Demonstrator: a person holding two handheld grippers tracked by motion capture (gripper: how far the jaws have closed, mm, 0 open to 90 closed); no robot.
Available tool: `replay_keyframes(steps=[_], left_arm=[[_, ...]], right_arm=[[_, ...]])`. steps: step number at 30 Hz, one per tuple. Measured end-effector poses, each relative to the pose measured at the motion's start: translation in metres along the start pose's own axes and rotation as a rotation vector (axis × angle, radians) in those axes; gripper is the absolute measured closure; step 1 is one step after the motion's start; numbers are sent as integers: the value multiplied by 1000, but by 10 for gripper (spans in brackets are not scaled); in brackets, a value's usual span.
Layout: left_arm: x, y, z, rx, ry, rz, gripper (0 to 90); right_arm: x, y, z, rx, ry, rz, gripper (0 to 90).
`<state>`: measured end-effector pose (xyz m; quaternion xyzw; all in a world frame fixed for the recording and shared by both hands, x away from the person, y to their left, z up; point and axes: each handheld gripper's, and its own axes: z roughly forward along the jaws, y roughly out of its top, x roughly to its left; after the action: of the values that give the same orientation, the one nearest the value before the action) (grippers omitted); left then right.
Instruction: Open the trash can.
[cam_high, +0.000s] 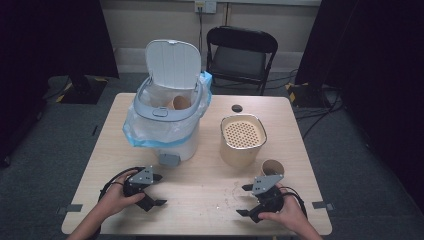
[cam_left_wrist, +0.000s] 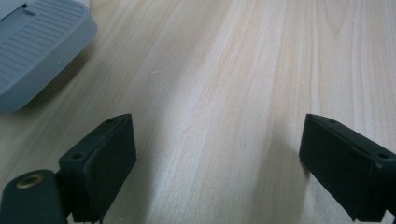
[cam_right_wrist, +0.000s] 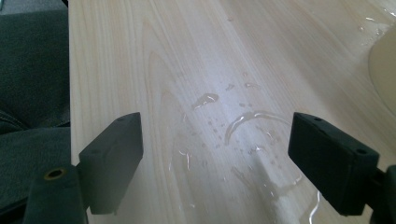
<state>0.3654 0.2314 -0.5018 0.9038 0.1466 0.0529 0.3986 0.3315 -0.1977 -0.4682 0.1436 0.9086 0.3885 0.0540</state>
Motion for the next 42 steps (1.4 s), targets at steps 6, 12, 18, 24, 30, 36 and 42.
replay_keyframes(steps=[6, 12, 18, 24, 30, 36, 42], left_arm=[[0, 0, 0, 2, -5, 6, 94], [0, 0, 0, 3, -6, 9, 88], [0, 0, 1, 2, -9, 12, 83], [-1, 1, 2, 15, -15, 22, 52], [-1, 1, 3, 14, -24, 24, 27], [-1, 1, 3, 13, -24, 24, 26], [-2, 1, 3, 15, -24, 24, 23]], right_arm=[[-3, -7, -9, 6, -21, 24, 178], [-4, -13, -17, 7, -35, 33, 178], [-5, -25, -26, -1, -51, 55, 182], [-5, -33, -37, 2, -61, 77, 180], [-6, -40, -45, -2, -82, 94, 179], [-6, -46, -51, -6, -100, 111, 182], [-9, -50, -56, -2, -120, 124, 184]])
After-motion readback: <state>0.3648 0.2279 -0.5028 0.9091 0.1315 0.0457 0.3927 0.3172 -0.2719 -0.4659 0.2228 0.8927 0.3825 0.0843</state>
